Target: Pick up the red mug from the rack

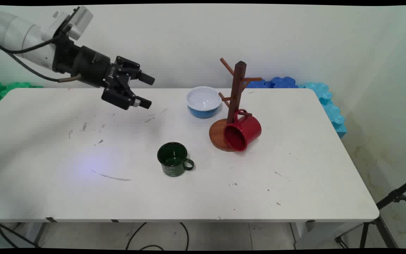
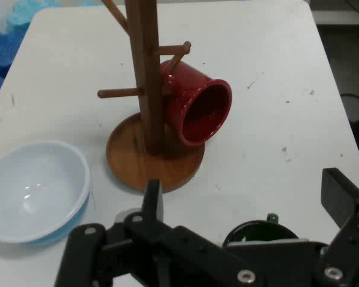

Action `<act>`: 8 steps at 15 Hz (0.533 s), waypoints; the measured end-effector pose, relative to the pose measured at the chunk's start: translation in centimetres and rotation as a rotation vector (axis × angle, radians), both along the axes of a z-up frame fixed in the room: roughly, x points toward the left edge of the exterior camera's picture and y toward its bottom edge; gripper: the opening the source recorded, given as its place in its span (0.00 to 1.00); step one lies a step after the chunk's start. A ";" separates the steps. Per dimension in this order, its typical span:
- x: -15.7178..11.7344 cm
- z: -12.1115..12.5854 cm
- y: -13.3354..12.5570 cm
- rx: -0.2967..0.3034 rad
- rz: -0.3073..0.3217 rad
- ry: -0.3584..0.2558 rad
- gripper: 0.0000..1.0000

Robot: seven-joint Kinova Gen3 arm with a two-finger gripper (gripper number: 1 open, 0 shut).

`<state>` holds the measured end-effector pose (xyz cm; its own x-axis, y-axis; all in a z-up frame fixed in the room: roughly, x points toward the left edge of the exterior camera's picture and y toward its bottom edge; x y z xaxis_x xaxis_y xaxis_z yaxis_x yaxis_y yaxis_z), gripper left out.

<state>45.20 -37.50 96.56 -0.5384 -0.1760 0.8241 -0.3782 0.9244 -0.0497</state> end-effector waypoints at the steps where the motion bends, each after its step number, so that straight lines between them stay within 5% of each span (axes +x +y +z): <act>1: -0.3 0.0 -0.2 0.008 0.015 0.007 1.00; 8: -7.3 2.0 -2.2 0.101 0.173 0.082 1.00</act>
<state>37.89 -39.66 98.56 -0.4246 -0.3435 0.8377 -0.5306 0.8441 0.0772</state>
